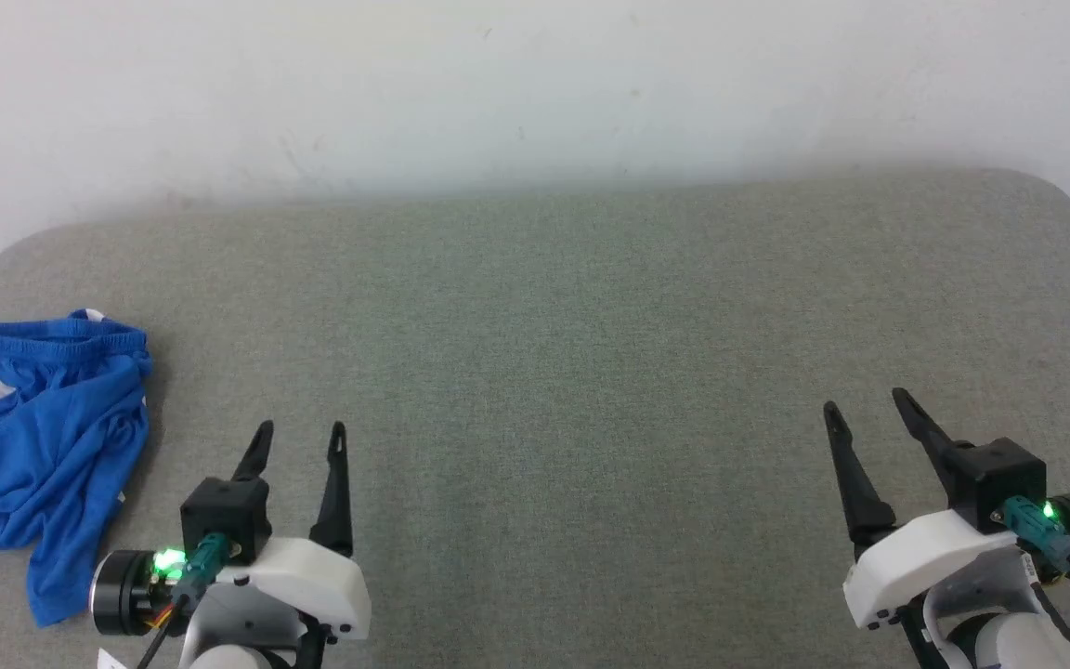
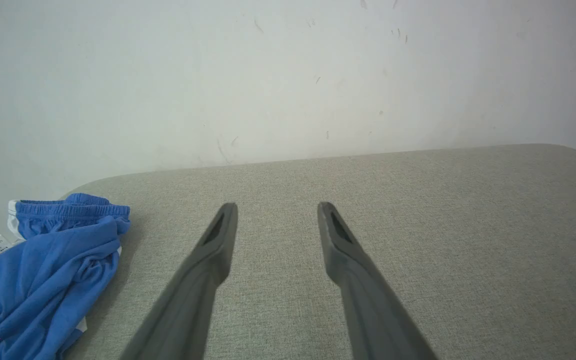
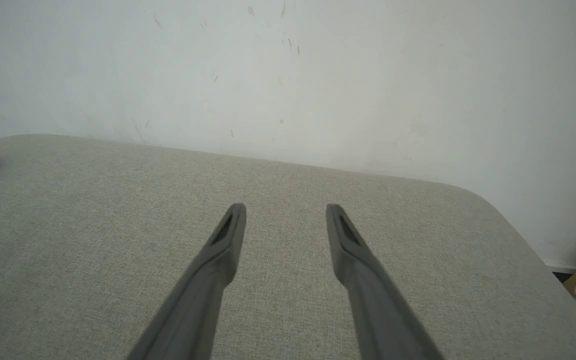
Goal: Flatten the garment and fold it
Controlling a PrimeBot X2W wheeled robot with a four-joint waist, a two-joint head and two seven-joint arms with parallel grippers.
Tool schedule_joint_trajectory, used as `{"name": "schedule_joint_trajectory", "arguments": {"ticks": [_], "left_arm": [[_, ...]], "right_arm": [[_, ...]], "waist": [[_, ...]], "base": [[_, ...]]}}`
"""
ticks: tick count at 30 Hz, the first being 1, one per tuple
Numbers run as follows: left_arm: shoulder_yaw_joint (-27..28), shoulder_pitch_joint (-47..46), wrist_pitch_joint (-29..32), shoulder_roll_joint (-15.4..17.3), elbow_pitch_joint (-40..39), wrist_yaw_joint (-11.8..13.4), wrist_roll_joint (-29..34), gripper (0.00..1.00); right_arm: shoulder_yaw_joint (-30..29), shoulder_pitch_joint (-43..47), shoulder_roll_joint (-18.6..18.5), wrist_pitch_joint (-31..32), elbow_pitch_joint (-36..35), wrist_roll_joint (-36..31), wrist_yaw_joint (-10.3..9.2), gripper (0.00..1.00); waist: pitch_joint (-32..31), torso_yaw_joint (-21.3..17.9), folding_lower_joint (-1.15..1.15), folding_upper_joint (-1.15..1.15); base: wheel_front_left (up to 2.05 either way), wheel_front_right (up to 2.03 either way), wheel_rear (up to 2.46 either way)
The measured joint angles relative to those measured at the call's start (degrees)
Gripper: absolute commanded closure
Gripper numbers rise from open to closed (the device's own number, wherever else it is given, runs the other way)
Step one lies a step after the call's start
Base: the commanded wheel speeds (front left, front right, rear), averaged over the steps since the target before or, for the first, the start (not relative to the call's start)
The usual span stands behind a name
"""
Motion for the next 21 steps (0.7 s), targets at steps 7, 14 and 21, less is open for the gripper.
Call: {"name": "schedule_joint_trajectory", "arguments": {"ticks": [7, 14, 21], "left_arm": [[-0.33, 0.0, -0.59, 0.0, 0.27, 0.02, -0.3, 0.0], [-0.86, -0.01, -1.25, 0.0, 0.53, 0.21, -1.31, 0.0], [-1.2, -0.02, -2.12, 0.0, 0.66, 0.59, -2.1, 0.0]], "right_arm": [[-0.04, 0.0, 0.0, -0.55, 0.44, 0.76, 0.0, 0.0], [-0.22, 0.01, 0.0, -1.29, 0.98, 1.78, 0.0, 0.0], [-0.36, 0.03, 0.0, -2.15, 1.63, 2.69, 0.0, 0.0]], "waist": [[0.03, 0.01, 0.0, 0.0], [0.12, 0.37, 0.0, 0.0], [0.25, 1.48, 0.0, 0.0]], "base": [[0.0, 0.0, 0.0], [0.0, 0.0, 0.0], [0.0, 0.0, 0.0]]}}
